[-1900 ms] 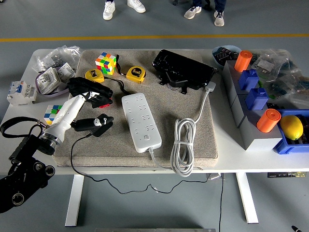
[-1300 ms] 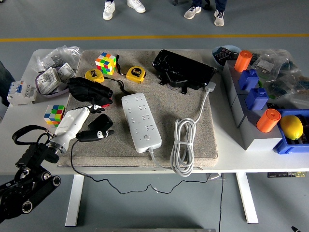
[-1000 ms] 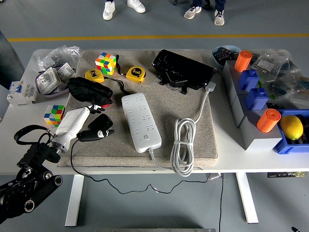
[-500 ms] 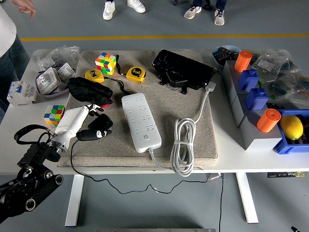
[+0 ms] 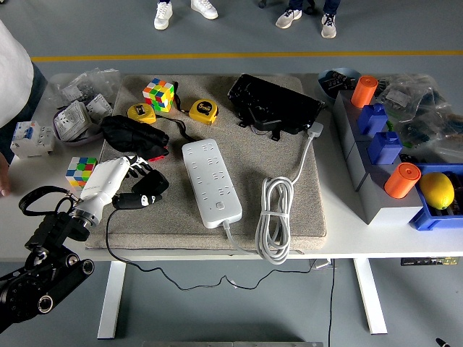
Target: Put the plug near the board,insert it into the board,press the button,pull the plug out
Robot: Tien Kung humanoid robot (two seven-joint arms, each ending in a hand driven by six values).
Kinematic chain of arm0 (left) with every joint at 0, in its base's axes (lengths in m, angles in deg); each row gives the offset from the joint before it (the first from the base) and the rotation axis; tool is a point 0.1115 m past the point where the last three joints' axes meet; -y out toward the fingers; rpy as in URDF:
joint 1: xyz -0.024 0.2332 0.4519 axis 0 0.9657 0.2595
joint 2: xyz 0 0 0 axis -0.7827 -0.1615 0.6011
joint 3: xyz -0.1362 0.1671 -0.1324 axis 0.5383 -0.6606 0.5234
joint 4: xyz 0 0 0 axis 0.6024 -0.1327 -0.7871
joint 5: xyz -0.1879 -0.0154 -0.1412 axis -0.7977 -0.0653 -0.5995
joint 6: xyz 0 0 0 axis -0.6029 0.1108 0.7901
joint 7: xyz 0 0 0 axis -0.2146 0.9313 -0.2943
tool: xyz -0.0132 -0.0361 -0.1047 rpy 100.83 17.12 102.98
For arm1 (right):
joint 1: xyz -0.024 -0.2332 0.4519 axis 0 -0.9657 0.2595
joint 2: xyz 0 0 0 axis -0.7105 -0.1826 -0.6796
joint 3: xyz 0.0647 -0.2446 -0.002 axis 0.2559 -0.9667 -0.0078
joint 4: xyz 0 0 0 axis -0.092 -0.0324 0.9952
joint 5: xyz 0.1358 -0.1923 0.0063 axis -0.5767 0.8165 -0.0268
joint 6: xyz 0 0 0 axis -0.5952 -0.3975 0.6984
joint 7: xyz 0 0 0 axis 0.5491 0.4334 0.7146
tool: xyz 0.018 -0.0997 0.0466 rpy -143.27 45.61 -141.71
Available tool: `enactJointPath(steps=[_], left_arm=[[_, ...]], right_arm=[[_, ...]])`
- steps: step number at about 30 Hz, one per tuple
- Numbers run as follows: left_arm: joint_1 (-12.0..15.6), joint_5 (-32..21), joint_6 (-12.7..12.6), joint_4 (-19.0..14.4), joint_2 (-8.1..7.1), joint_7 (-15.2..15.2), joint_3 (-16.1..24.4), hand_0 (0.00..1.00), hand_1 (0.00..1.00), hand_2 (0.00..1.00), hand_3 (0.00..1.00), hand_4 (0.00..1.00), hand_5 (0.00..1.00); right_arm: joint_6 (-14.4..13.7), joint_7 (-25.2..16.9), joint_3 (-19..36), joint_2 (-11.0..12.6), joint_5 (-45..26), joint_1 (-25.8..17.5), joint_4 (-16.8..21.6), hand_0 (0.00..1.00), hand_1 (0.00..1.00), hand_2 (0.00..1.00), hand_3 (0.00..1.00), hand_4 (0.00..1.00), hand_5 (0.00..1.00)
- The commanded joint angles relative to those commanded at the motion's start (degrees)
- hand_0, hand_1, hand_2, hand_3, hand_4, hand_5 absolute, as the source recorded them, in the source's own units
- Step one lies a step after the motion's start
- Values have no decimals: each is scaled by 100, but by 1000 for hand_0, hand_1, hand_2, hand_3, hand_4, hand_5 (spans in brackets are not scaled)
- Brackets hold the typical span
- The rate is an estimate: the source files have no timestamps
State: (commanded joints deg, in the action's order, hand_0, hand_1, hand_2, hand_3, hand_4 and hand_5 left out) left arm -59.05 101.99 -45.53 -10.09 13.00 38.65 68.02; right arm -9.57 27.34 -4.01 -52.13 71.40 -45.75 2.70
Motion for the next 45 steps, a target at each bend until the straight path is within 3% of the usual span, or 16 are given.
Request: enactJointPath(steps=[9, 10, 15, 16, 23, 36, 45], left_arm=[[-5, -173, 24, 35, 22, 11, -56, 380, 457, 489, 524, 912, 227], [-6, -177, 22, 34, 22, 1, -54, 338, 430, 421, 529, 807, 121], [-23, -133, 0, 29, 19, 87, -66, 338, 430, 421, 529, 807, 121], [-30, -140, 37, 34, 21, 121, -61, 316, 403, 377, 535, 792, 58], [-29, -171, 238, 24, 16, 136, -66, 318, 407, 378, 533, 785, 33], [-74, -556, 145, -276, -87, -528, -61, 279, 383, 364, 524, 781, 45], [-500, -876, 307, -593, -298, -729, -590, 279, 375, 359, 526, 760, 25]], right_arm=[[-3, -1, 1, 1, 7, 2, 4, 604, 637, 657, 555, 998, 478], [-4, -1, 3, 2, 8, 0, 5, 605, 637, 658, 555, 998, 478], [-4, -1, -2, 5, 11, -5, 5, 605, 637, 658, 555, 998, 478], [-3, -1, -5, 5, 11, 1, 6, 605, 637, 658, 555, 998, 479], [-4, -4, 18, 1, 10, 8, 9, 604, 638, 658, 555, 998, 476], [-1, -16, 4, 5, -1, -1, 8, 604, 638, 658, 555, 998, 474], [4, -20, 24, 21, -11, 16, 9, 605, 637, 658, 555, 998, 473]])
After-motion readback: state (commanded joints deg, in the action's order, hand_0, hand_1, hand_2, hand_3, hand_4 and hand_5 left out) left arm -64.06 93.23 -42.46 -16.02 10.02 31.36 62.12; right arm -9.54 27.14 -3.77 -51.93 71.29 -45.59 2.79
